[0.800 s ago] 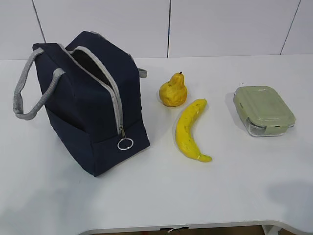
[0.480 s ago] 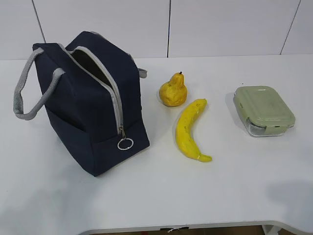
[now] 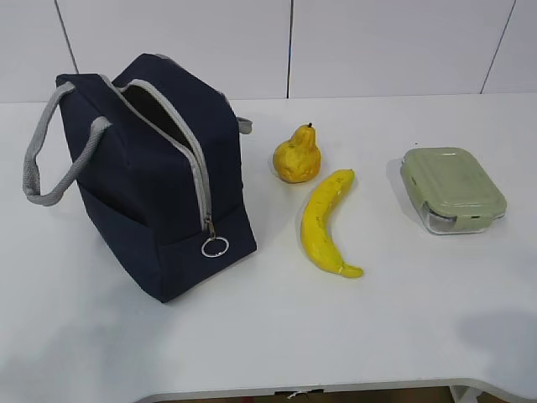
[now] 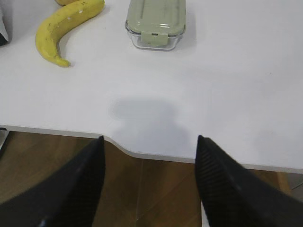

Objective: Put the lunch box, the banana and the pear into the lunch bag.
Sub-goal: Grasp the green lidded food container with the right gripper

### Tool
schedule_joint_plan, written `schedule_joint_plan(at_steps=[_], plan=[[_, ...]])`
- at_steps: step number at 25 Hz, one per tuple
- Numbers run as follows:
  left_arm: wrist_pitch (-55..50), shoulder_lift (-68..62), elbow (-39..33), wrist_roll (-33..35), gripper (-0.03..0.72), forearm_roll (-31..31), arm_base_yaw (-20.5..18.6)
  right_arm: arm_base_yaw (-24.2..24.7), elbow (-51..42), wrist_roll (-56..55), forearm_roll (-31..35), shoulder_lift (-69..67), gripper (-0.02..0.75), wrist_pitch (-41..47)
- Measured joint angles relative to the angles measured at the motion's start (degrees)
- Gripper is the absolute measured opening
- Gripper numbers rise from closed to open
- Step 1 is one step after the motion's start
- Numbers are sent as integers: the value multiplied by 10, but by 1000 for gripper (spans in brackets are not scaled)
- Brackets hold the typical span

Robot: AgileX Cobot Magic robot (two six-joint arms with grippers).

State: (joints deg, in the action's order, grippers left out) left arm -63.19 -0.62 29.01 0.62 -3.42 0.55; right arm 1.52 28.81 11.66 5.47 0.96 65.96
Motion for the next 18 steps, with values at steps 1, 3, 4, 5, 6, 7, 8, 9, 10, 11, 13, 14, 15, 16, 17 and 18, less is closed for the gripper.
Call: schedule_joint_plan(at_steps=[1,3,4,5,6,7,8,9,10,11,13,14,15,16,17,18], plan=[[0,0,0,0,242,0,0,0,0,0,0,0,495,0],[0,0,0,0,242,0,0,0,0,0,0,0,495,0],[0,0,0,0,242,0,0,0,0,0,0,0,495,0],[0,0,0,0,242,0,0,0,0,0,0,0,495,0],[0,0,0,0,242,0,0,0,0,0,0,0,495,0],[0,0,0,0,242,0,0,0,0,0,0,0,495,0],[0,0,0,0,242,0,0,0,0,0,0,0,495,0],[0,0,0,0,242,0,0,0,0,0,0,0,495,0],[0,0,0,0,242,0,0,0,0,0,0,0,495,0],[0,0,0,0,242,0,0,0,0,0,0,0,495,0],[0,0,0,0,242,0,0,0,0,0,0,0,495,0],[0,0,0,0,242,0,0,0,0,0,0,0,495,0],[0,0,0,0,242,0,0,0,0,0,0,0,495,0],[0,0,0,0,242,0,0,0,0,0,0,0,495,0],[0,0,0,0,242,0,0,0,0,0,0,0,495,0],[0,0,0,0,242,0,0,0,0,0,0,0,495,0]])
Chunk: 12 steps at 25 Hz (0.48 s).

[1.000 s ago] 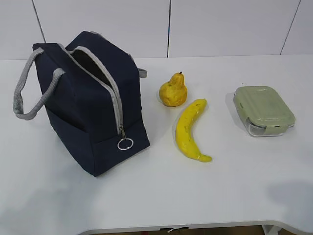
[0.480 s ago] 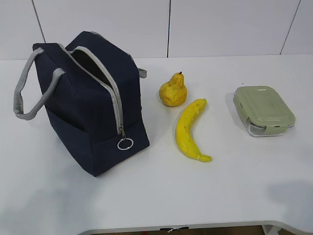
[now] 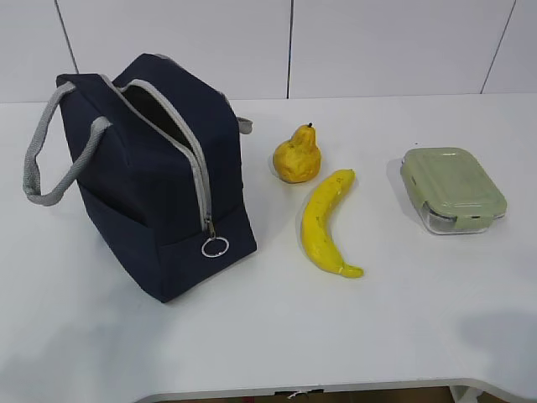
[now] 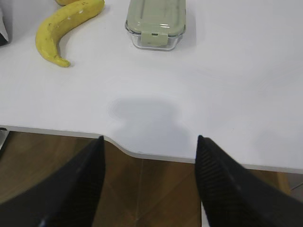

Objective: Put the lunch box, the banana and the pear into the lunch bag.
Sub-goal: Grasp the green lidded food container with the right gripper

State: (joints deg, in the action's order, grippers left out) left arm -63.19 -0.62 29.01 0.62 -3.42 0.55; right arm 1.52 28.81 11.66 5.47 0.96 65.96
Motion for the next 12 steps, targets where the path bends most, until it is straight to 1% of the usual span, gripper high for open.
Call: schedule_joint_plan(at_steps=[12], plan=[[0,0,0,0,242,0,0,0,0,0,0,0,495,0]])
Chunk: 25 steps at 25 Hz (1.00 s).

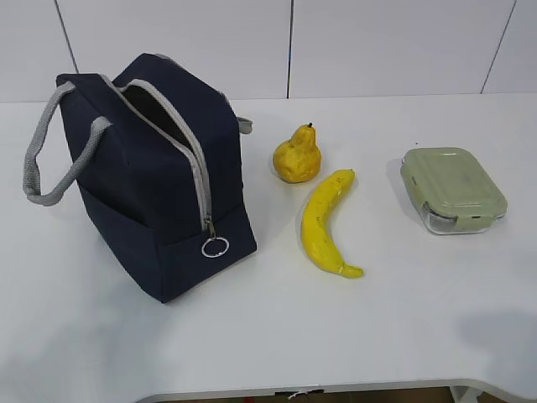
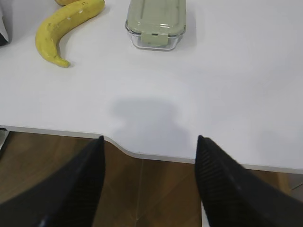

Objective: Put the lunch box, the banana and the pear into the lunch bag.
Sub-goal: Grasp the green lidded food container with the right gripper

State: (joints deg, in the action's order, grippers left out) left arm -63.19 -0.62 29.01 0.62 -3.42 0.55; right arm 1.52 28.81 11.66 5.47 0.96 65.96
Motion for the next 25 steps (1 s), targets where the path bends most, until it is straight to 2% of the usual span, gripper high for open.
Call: schedule_joint_plan(at_steps=[3,6,9,15,25], plan=[[0,0,0,0,242,0,0,0,0,0,0,0,510,0],[0,0,0,0,242,0,0,0,0,0,0,0,565,0],[0,0,0,0,257,0,0,0,0,0,0,-7,586,0],[0,0,0,0,368,0,0,0,0,0,-2,-23,587,-9],[0,0,0,0,377,0,0,0,4,0,-15,-60,587,-13]])
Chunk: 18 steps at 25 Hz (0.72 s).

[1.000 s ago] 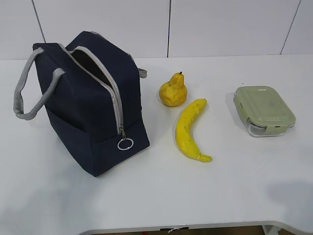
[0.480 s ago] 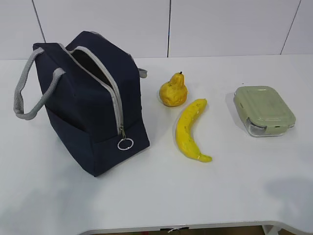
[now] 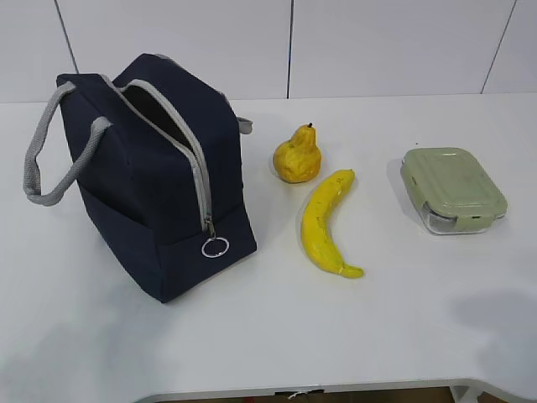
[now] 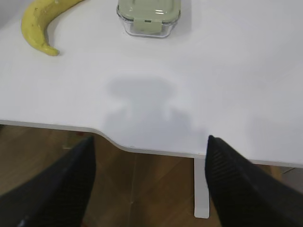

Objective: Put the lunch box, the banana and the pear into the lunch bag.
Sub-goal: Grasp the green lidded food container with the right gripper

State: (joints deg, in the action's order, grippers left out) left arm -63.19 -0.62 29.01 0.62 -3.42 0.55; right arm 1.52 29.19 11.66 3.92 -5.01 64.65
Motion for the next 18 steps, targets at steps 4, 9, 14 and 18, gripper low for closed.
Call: schedule_joint_plan(at_steps=[4,9,14,18], plan=[[0,0,0,0,377,0,0,0,15,0,-1,-18,587,-9],[0,0,0,0,377,0,0,0,44,0,-18,-67,587,-25],[0,0,0,0,377,0,0,0,72,0,-42,-113,587,-52],[0,0,0,0,377,0,0,0,89,0,-45,-150,587,-69]])
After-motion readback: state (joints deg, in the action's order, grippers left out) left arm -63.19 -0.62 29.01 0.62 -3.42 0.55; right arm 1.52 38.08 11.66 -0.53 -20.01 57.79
